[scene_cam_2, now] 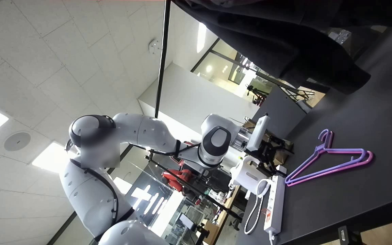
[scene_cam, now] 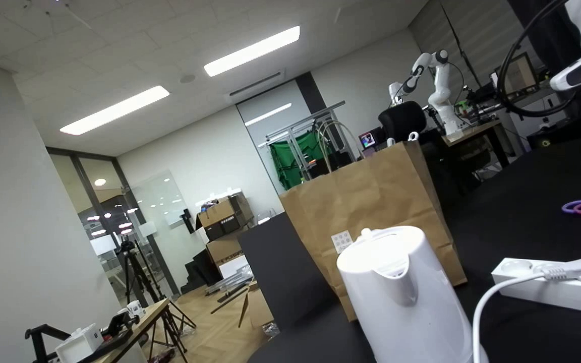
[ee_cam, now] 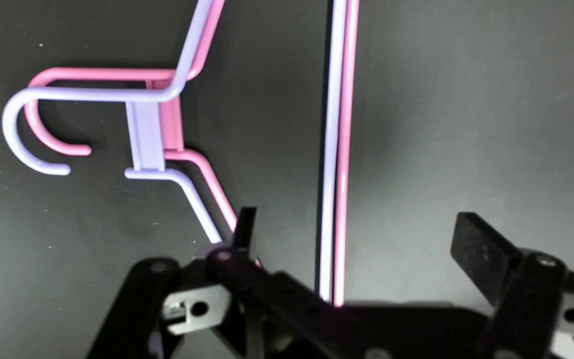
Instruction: Put the hangers on the bar
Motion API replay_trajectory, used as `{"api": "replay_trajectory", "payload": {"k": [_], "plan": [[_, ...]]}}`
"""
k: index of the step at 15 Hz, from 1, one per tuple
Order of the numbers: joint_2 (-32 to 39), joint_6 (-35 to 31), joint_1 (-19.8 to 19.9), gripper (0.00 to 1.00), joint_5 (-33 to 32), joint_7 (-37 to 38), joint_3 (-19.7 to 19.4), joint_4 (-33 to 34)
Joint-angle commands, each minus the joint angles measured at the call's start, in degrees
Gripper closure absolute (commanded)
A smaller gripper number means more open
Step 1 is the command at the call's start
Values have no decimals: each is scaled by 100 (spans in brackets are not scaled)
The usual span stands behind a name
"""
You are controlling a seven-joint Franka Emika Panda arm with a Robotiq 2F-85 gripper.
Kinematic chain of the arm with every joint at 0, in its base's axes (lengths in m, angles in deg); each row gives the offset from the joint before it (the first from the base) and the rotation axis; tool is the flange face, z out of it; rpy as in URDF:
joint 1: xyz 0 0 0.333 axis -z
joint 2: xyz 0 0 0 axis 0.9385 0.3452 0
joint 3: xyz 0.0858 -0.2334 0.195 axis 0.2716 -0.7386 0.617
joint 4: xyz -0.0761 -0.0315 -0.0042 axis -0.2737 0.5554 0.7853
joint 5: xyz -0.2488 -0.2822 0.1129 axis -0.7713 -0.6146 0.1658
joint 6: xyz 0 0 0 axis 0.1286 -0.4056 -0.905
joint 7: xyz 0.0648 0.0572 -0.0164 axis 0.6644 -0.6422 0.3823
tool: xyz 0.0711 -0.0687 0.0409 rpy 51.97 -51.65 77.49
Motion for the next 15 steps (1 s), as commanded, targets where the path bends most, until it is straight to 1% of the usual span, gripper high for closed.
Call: {"api": "replay_trajectory", "payload": {"k": [1, 6, 11, 12, 13, 15], "plan": [[417, 31, 67, 0, -166, 49, 78, 374], [909, 74, 83, 0, -318, 136, 106, 727], [1256, 135, 64, 0, -466, 229, 100, 995], [1303, 157, 68, 3, -498, 242, 103, 1036], [1335, 193, 78, 3, -499, 247, 115, 1066], [1389, 269, 71, 0, -507, 268, 112, 1115]]}}
